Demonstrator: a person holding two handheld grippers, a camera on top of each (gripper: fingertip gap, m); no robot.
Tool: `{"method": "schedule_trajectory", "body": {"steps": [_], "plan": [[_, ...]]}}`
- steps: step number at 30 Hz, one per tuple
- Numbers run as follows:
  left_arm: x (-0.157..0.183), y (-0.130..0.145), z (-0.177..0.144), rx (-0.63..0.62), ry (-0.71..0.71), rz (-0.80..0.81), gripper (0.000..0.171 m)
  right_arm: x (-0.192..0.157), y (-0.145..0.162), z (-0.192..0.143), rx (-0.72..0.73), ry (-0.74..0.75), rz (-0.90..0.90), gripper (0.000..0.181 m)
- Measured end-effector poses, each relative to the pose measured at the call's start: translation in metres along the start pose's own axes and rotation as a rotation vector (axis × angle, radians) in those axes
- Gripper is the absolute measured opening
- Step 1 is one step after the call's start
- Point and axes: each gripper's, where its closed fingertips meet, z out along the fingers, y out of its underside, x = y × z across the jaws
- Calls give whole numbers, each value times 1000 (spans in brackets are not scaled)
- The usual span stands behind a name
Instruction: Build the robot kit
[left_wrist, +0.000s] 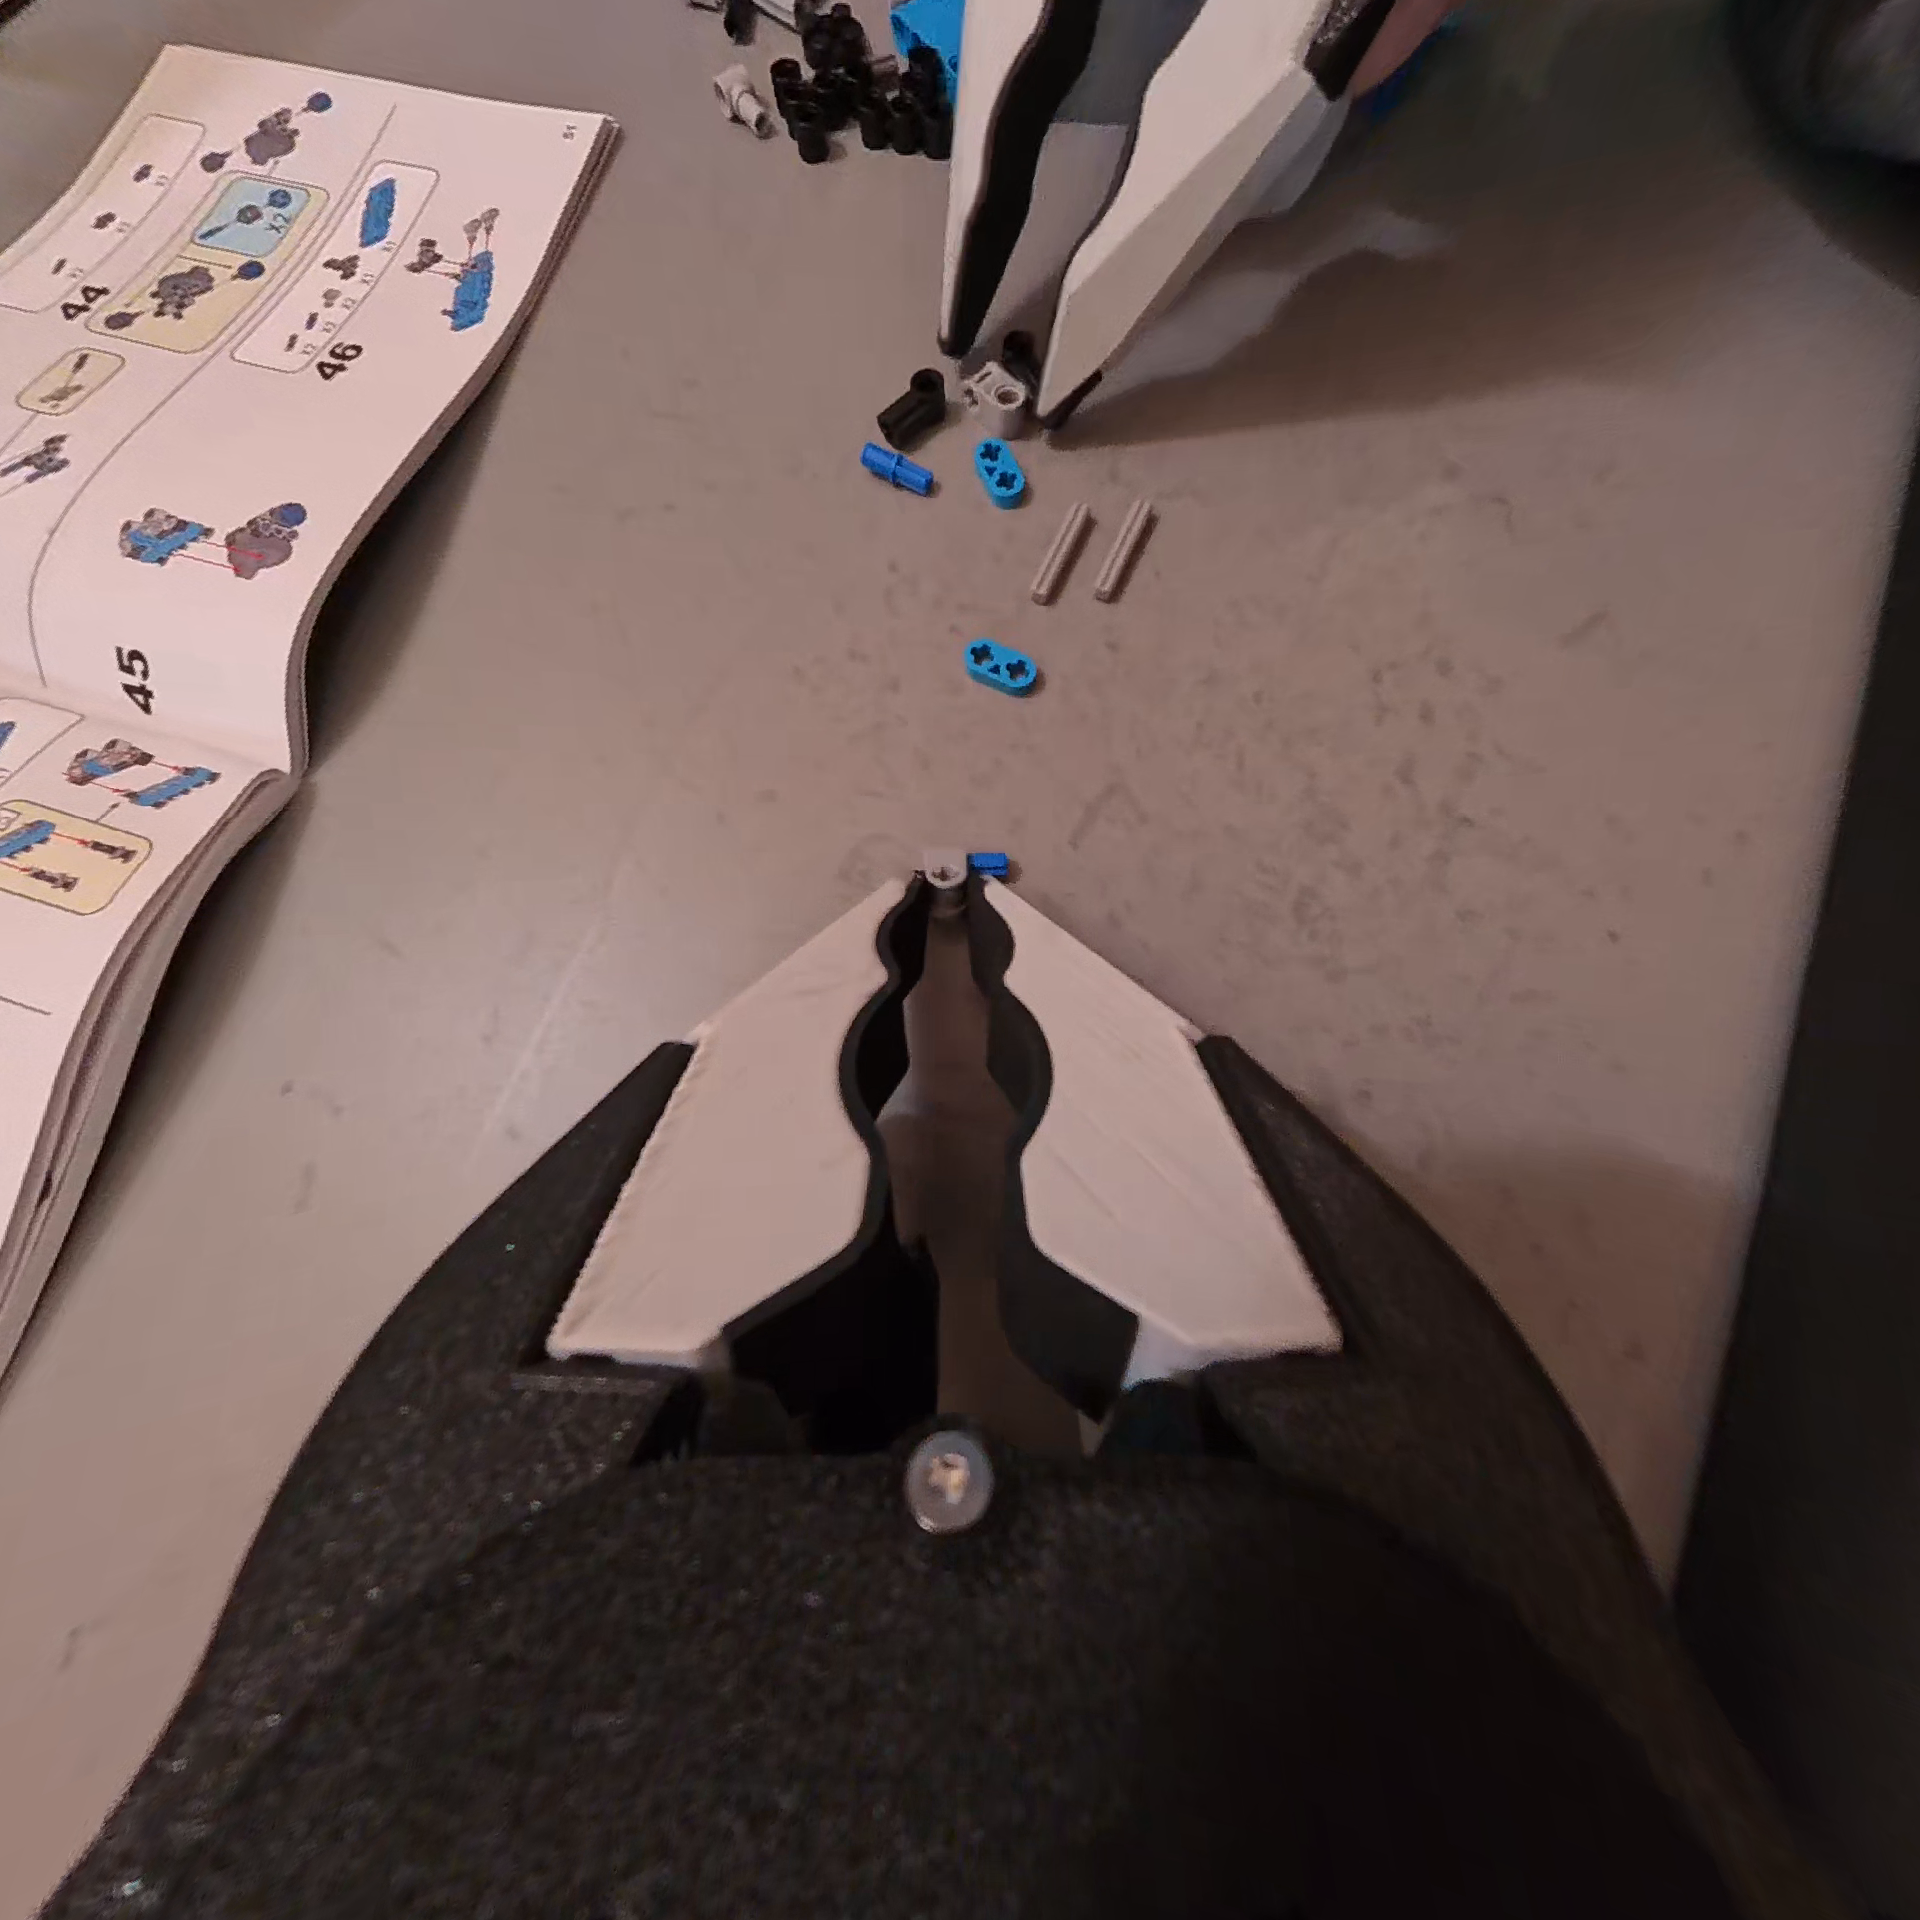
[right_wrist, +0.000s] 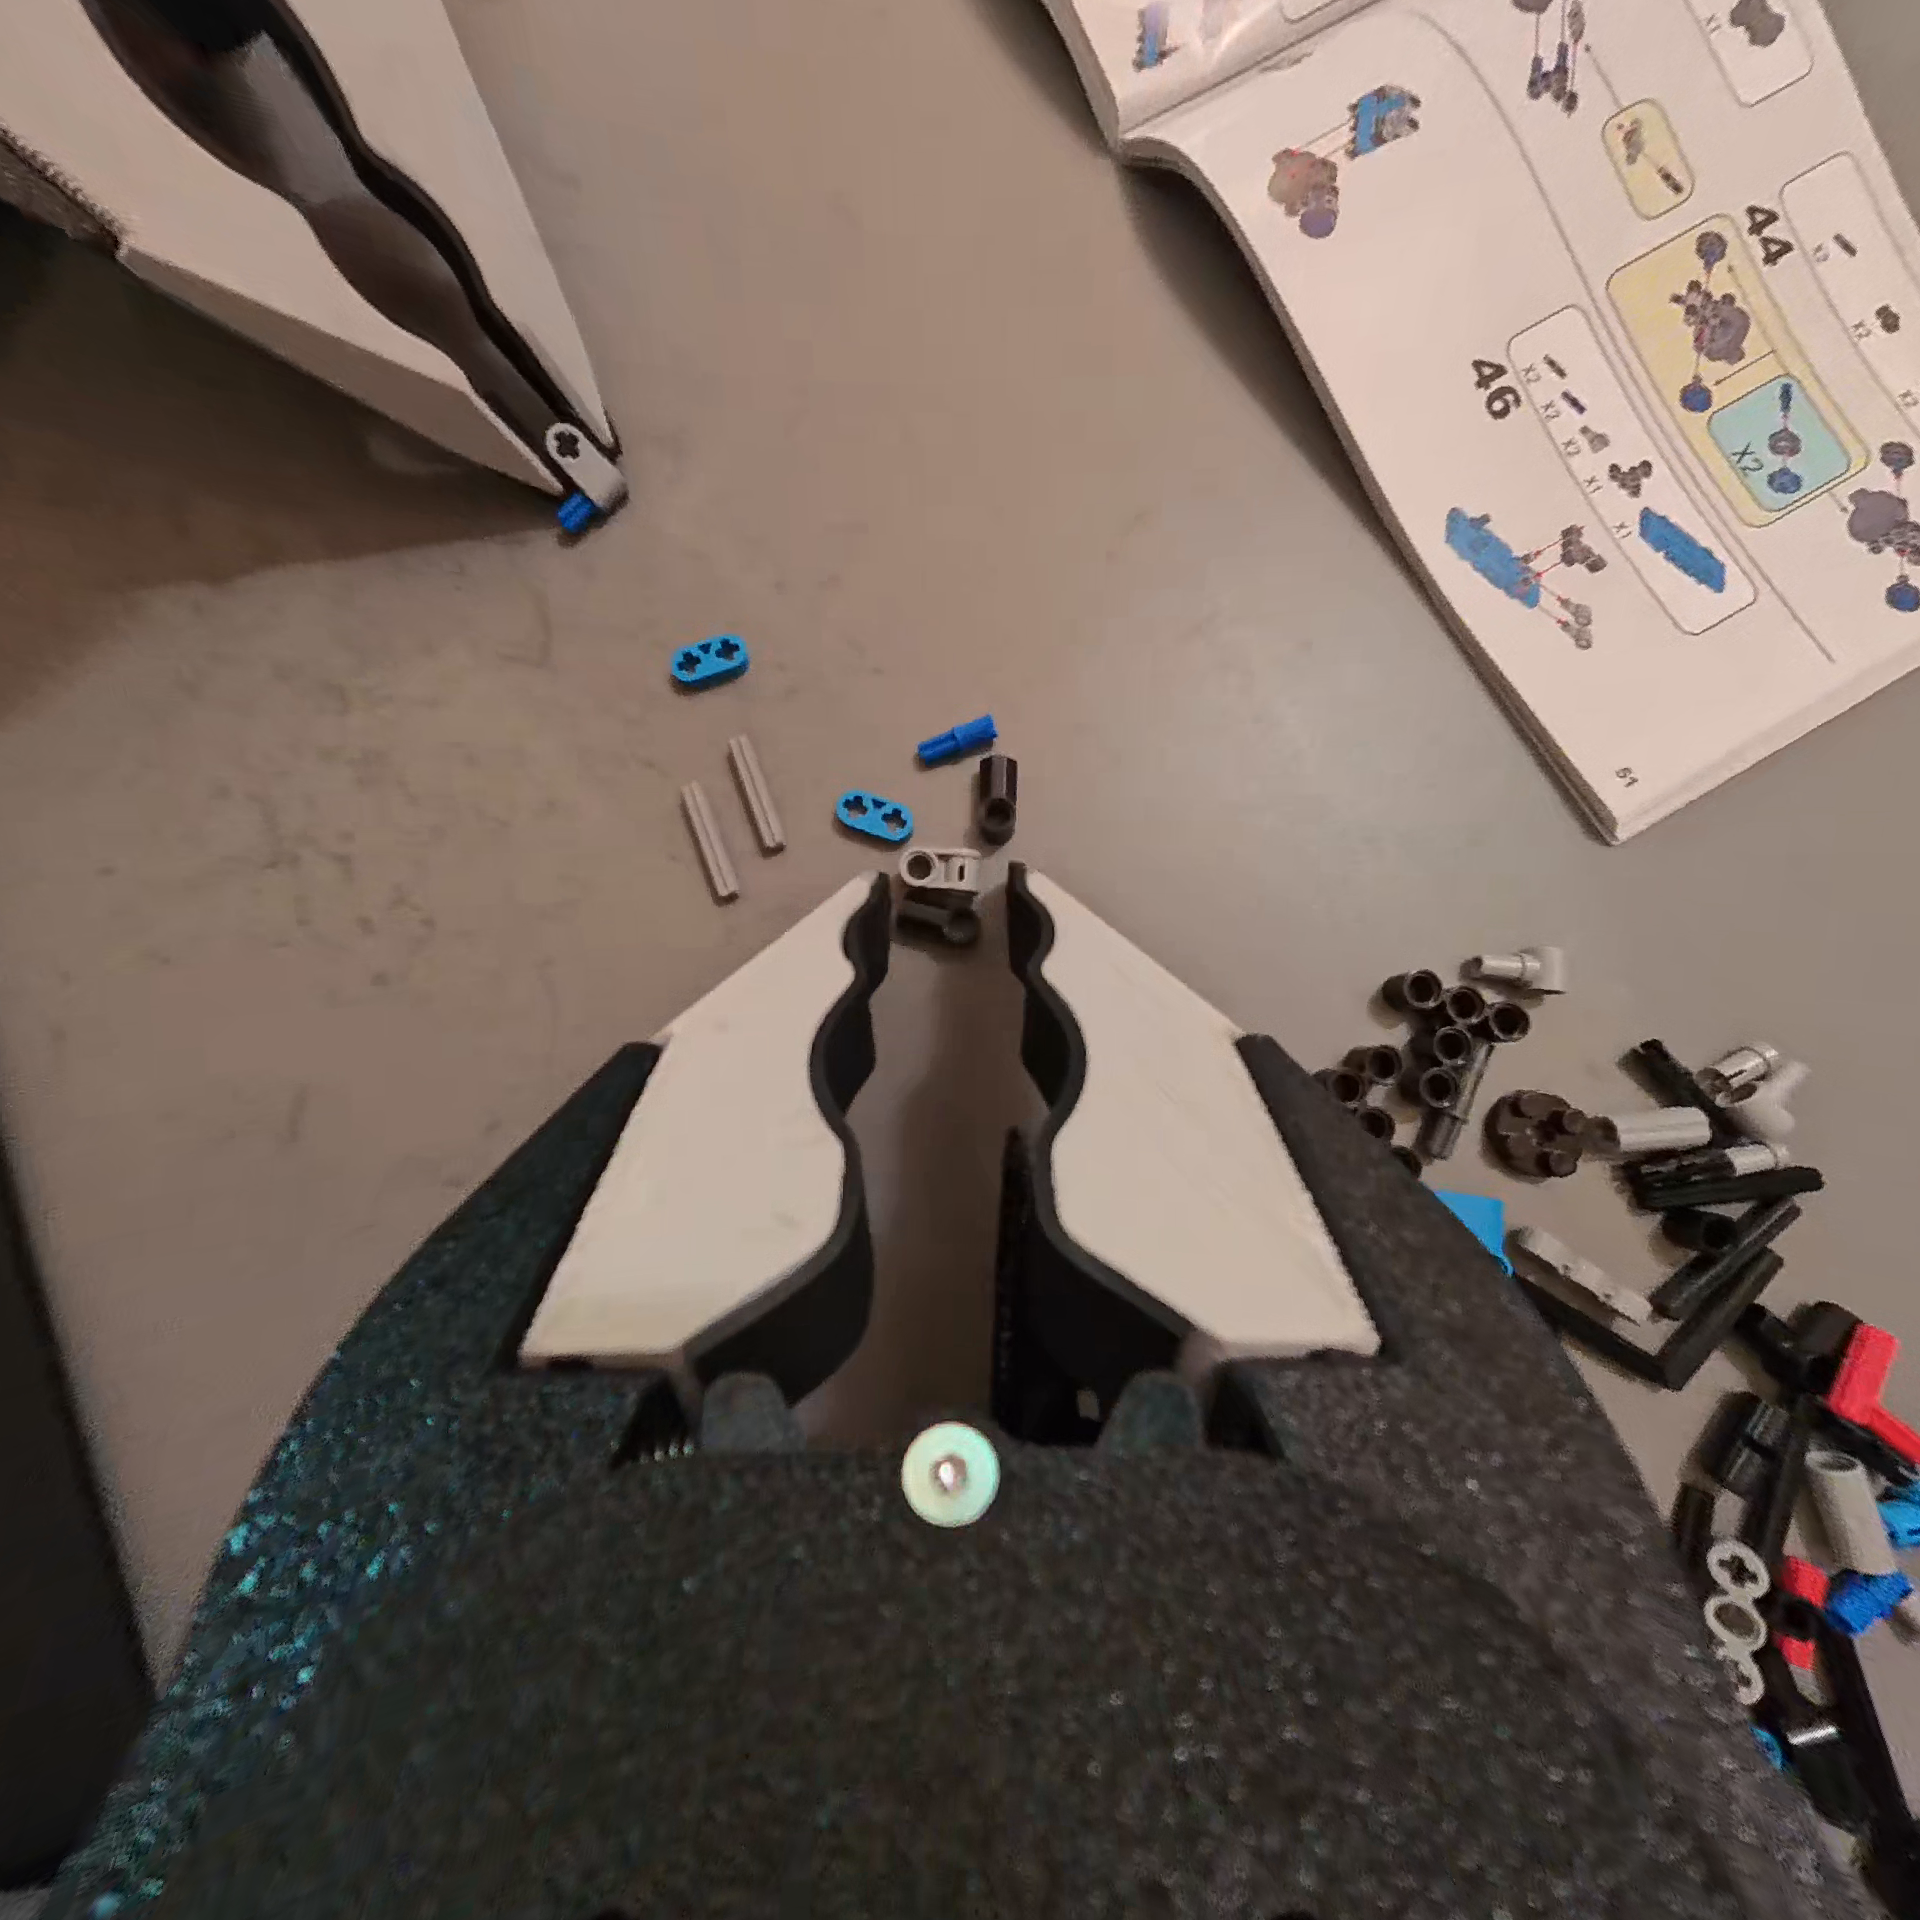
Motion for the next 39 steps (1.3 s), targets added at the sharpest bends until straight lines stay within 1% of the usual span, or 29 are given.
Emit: {"method": "schedule_trajectory", "body": {"steps": [4,8,10,13,16,20,22,24,25,26,28,30,32,34,36,38,39], "plan": [[0,1,0,-6,-11,21,7,0,-3,2,9,1,4,18],[-7,-3,-1,11,-54,33,7,-1,-3,3,6,2,-3,14],[-11,-1,0,7,-65,7,7,-3,-4,3,10,-6,-6,14],[-15,2,0,-2,-70,-29,7,2,-12,-4,52,26,-8,14],[-15,2,0,-1,-70,-37,7,8,-28,-17,147,61,-16,14],[-16,3,-1,-11,-74,-67,11,-3,-67,-40,370,98,-106,13],[-16,3,-1,-20,-75,-69,13,-14,-83,-47,462,49,-82,14],[-14,3,-1,-22,-67,-63,14,-23,-93,-48,524,-52,3,14],[-14,3,-1,-23,-71,-57,17,-25,-98,-49,551,-85,44,14],[-14,2,-2,-22,-71,-54,23,-25,-102,-51,584,-101,69,14],[-15,-4,-4,2,-85,-46,27,-22,-109,-57,633,-74,71,14],[-19,-17,-11,64,-125,-11,29,-19,-106,-53,596,-2,22,14],[-20,-38,-21,164,-182,62,30,-21,-106,-49,579,24,17,14],[-20,-60,-33,274,-274,154,30,-25,-111,-47,598,-10,72,14],[-24,-78,-47,355,-415,262,29,-28,-118,-45,619,-40,121,14],[-27,-86,-55,379,-534,364,28,-35,-122,-42,621,-79,152,14],[-26,-88,-56,384,-563,405,27,-37,-124,-40,623,-85,160,14]]}}
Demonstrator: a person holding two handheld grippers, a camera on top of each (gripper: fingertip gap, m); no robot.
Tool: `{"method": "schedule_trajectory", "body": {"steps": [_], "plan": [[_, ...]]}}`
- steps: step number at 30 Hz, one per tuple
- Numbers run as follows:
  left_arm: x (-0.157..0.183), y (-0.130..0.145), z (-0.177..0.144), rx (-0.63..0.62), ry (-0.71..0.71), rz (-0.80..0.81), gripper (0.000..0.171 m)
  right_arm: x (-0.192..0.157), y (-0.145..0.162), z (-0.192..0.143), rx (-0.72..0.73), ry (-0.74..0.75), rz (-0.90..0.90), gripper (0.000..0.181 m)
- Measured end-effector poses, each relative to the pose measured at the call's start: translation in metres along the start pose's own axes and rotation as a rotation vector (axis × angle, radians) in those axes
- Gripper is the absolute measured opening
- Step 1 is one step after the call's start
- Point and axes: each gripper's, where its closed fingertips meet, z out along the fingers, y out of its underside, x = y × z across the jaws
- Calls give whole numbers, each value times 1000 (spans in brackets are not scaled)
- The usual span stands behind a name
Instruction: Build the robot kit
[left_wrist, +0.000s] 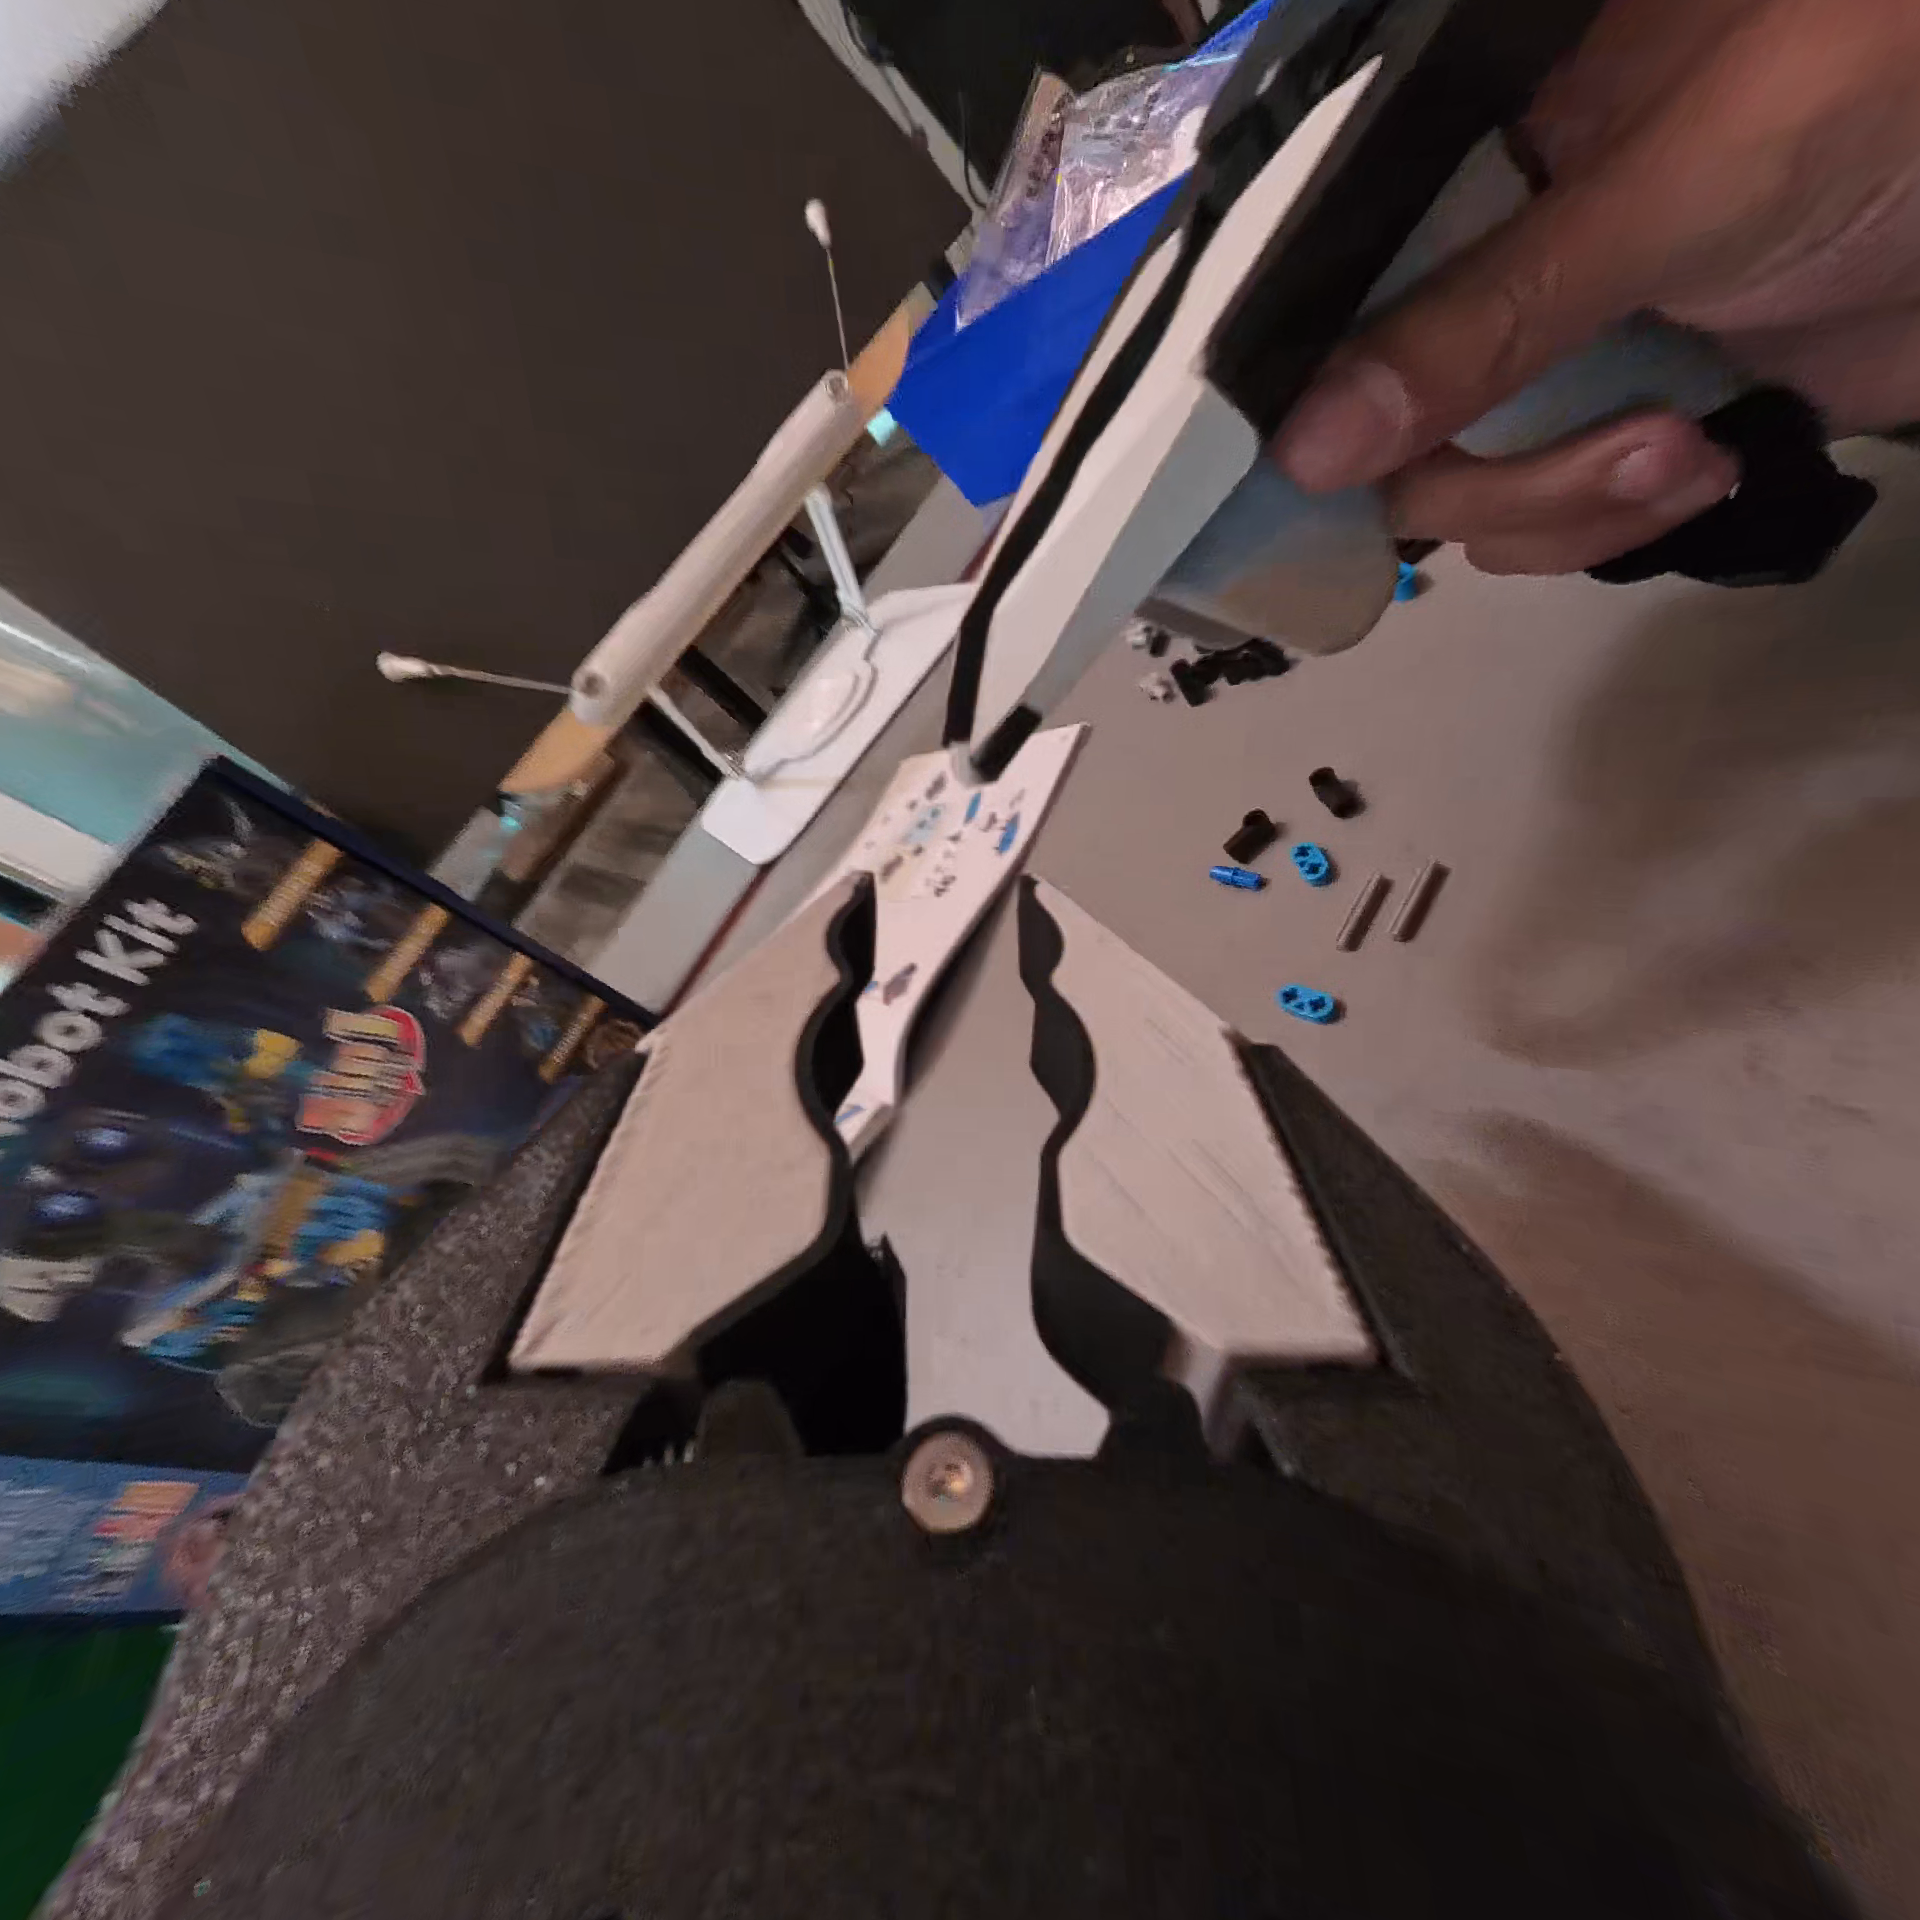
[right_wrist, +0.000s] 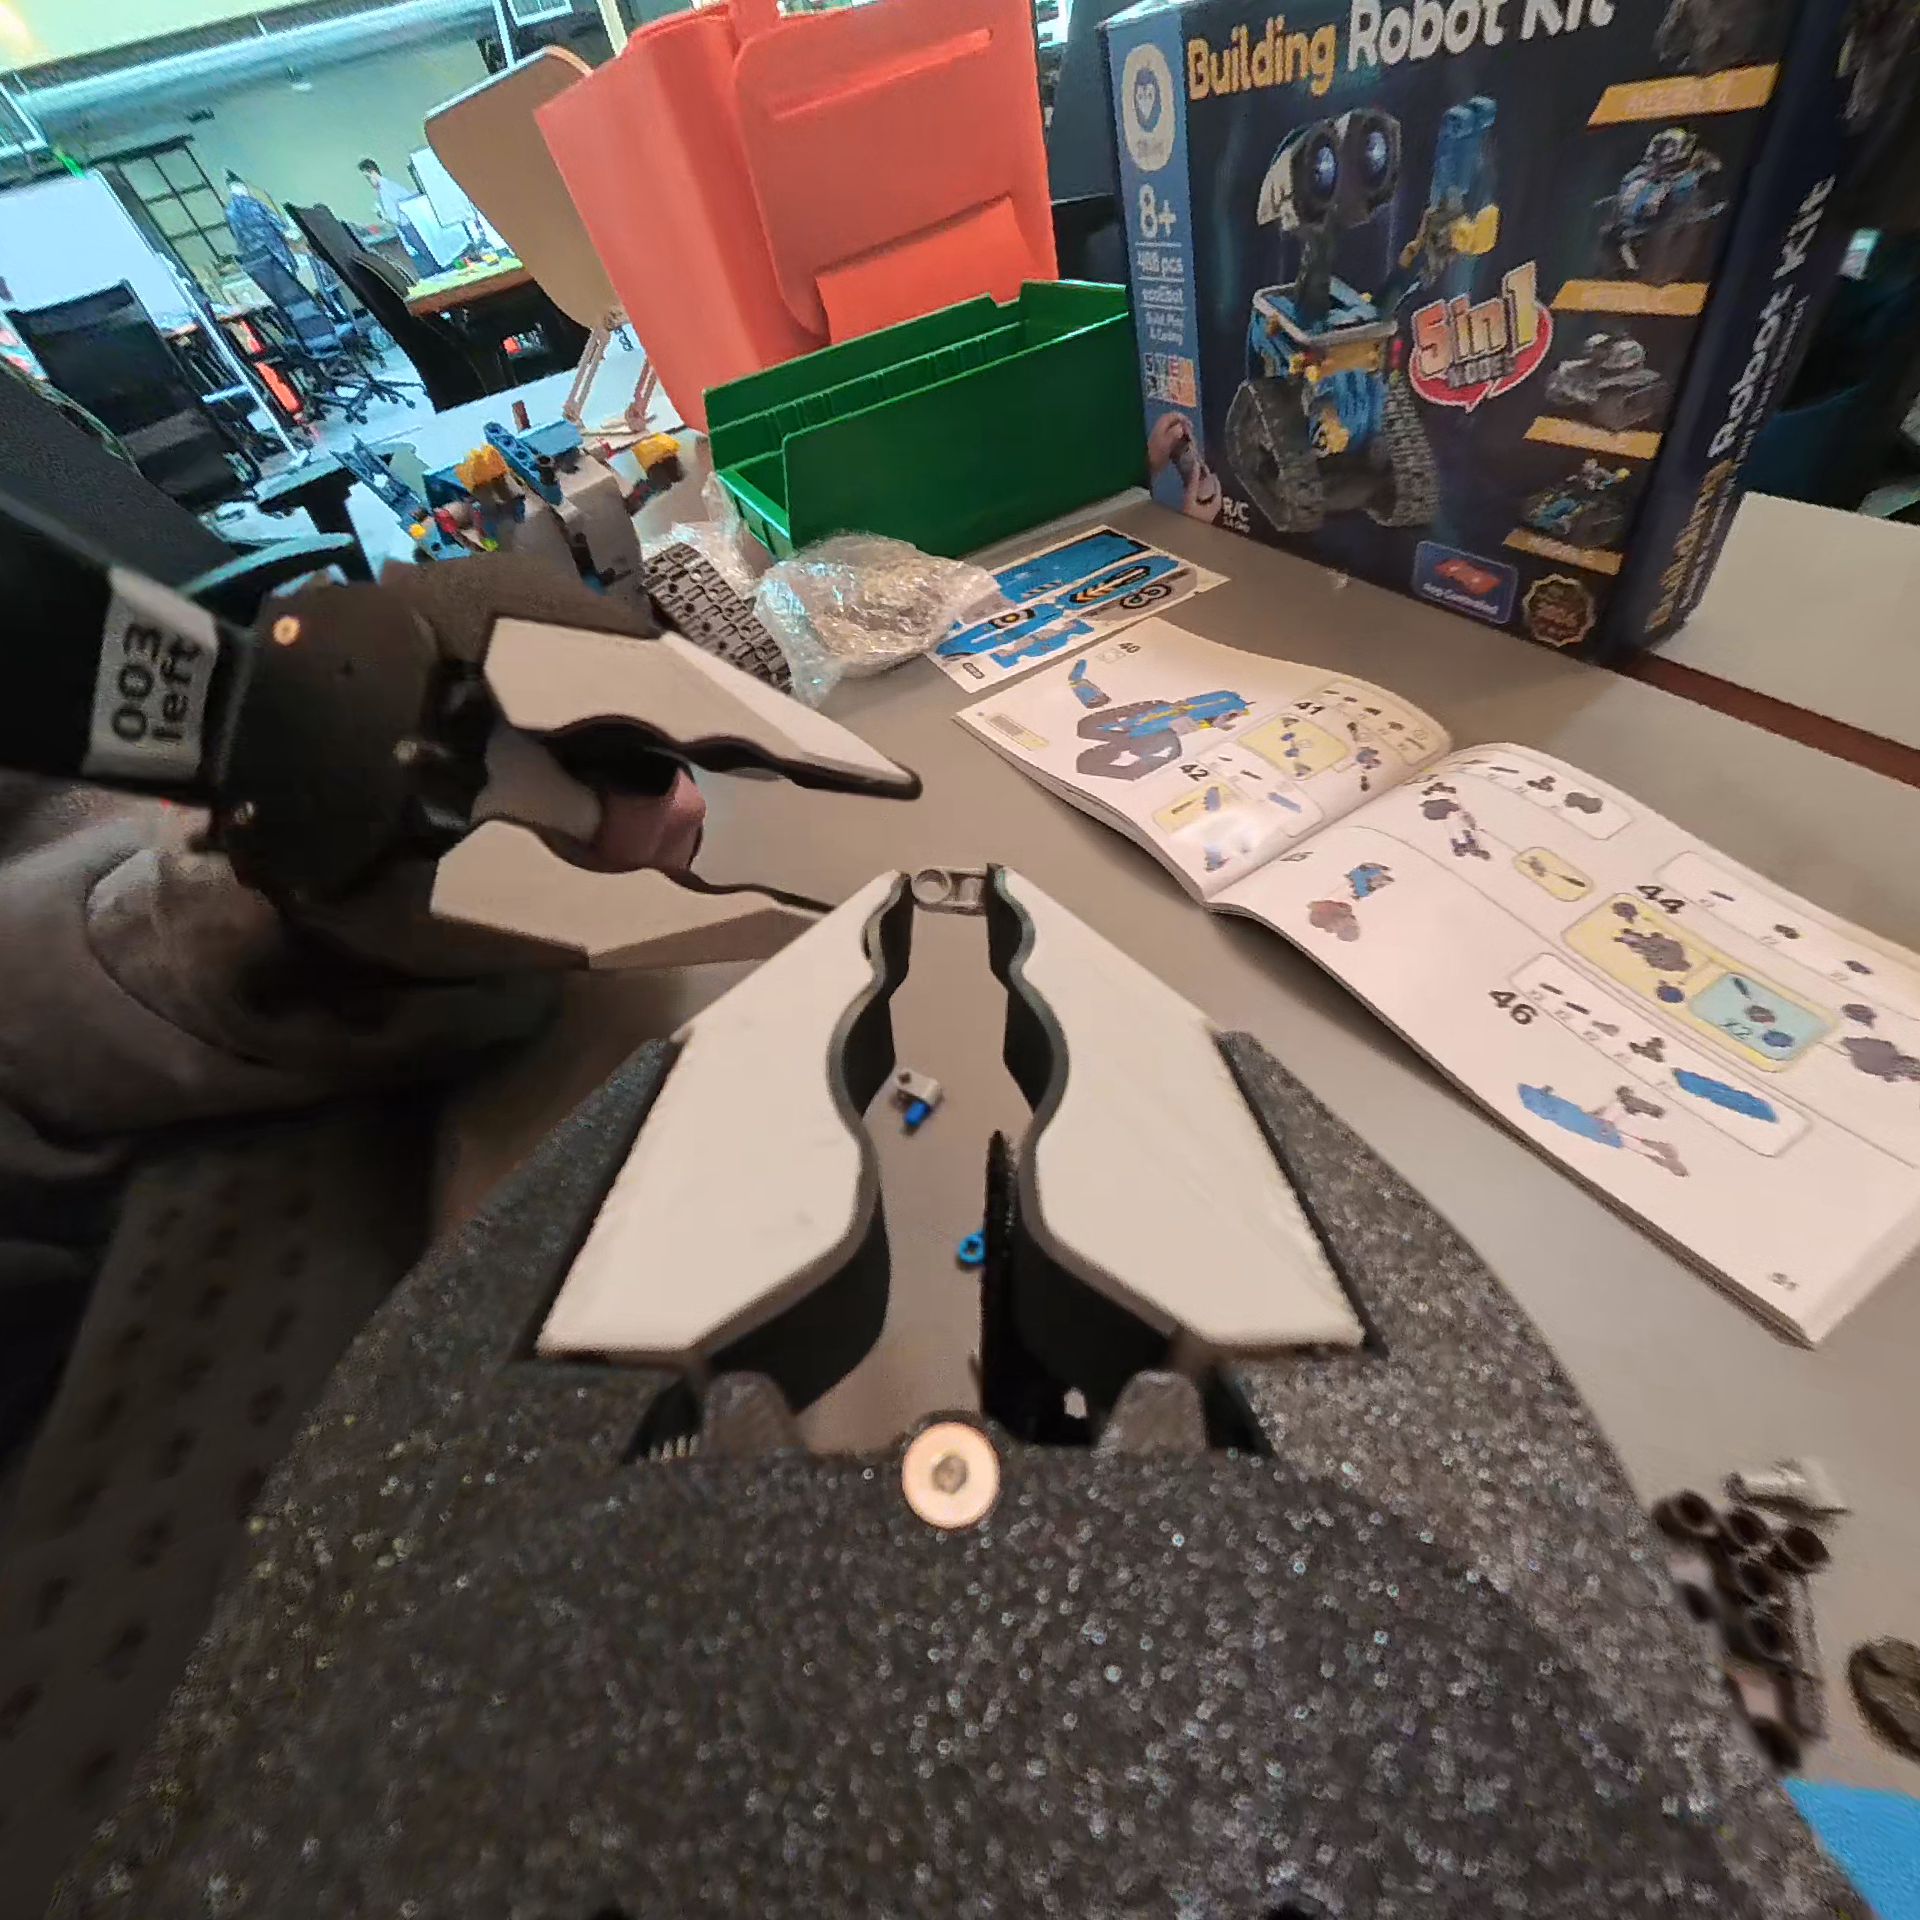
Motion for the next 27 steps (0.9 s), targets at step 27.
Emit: {"method": "schedule_trajectory", "body": {"steps": [27], "plan": [[-2,-24,-7,85,-99,146,8,-43,-16,1,123,-374,218,14]]}}
